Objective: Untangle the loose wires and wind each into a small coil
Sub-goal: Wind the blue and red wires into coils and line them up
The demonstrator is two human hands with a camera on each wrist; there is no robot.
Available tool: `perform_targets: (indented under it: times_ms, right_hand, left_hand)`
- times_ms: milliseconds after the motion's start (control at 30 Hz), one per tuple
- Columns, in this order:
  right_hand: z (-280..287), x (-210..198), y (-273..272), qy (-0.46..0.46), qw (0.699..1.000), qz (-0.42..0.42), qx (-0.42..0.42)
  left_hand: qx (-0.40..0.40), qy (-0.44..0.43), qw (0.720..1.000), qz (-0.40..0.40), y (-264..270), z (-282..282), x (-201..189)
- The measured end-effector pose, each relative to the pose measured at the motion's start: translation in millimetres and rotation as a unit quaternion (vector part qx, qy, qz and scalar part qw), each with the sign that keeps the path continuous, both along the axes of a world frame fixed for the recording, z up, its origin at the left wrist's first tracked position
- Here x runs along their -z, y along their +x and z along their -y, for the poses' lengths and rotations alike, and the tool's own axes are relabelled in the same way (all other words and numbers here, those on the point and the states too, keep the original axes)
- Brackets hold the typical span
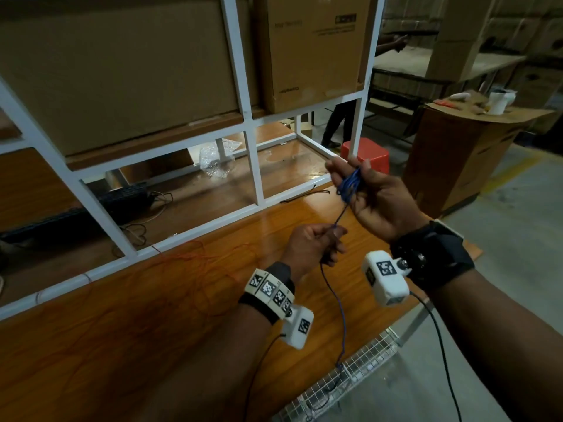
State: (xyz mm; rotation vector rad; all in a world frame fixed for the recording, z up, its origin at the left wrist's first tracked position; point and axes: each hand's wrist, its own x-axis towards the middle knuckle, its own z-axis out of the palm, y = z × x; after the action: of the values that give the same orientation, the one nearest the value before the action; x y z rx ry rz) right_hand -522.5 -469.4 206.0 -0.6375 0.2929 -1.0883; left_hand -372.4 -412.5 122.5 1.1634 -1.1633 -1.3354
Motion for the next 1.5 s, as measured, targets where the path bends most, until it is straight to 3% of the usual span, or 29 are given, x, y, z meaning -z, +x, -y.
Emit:
perform_targets:
  times_ms: [67,100,133,200,267,433,533,600,667,800,867,1000,1100,1200,1367,1433,1500]
  right_hand:
    - [14,3,-3,-0.025,0.995,-0.060,0.074]
    - [21,7,-6,-0.062,0.982,-0.141,0.105]
    - [25,11,-9,-0.119,0.950,-0.254,0.139]
    - [26,19,-21,-0.228,0.829,-0.485,0.162]
    - [21,21,-31,-0.285,0.711,-0.633,0.111]
    - [18,41,-41,-0.322,0.539,-0.768,0.122]
    - [15,49,-48,-0.343,0.499,-0.796,0.007]
    - [7,52,-53,-0.382,0.508,-0.771,-0.048]
    - [-5,51,-50,-0.386,0.548,-0.736,-0.096]
    - [-23,43,-40,-0.258,0.712,-0.616,-0.218]
    - [-26,39,-38,-0.224,0.774,-0.534,-0.256]
    - [-25,37,-37,-0.255,0.823,-0.389,-0.326]
    - [-24,31,-34,-0.215,0.888,-0.228,-0.336]
    - [-16,15,-28,-0.181,0.936,-0.083,-0.290]
    - [-5,-15,-18,-0.100,0.992,-0.036,-0.061]
    - [5,-23,-20,-0.107,0.984,-0.130,0.048]
    - [14,-21,-27,-0.163,0.932,-0.302,0.117]
  left_hand:
    - [0.014,0.004,1.000,0.012,-7,-9,9]
    - [0.016,0.003,1.000,0.017,-9,-12,13]
    - [0.014,0.001,1.000,0.026,-9,-14,14]
    - [0.016,0.003,0.999,0.034,-4,-15,16]
    - [0.027,0.006,0.998,0.061,7,-10,17]
    - [0.036,0.007,0.988,0.151,24,-7,18]
    - [0.005,-0.053,0.968,0.246,25,-4,7]
    - [-0.020,-0.116,0.945,0.304,31,5,-4]
    - [-0.015,-0.164,0.925,0.342,38,13,-20]
    - [0.014,-0.215,0.912,0.349,47,29,-44]
    - [0.016,-0.227,0.920,0.320,50,36,-52]
    - [0.039,-0.203,0.957,0.202,49,41,-57]
    - [0.047,-0.142,0.985,0.085,39,37,-50]
    - [0.056,-0.065,0.995,-0.045,22,23,-35]
    - [0.088,0.003,0.989,-0.116,-14,-5,-10]
    - [0.084,0.007,0.994,-0.071,-20,-15,-2]
    - [0.068,-0.001,0.998,-0.010,-18,-20,7]
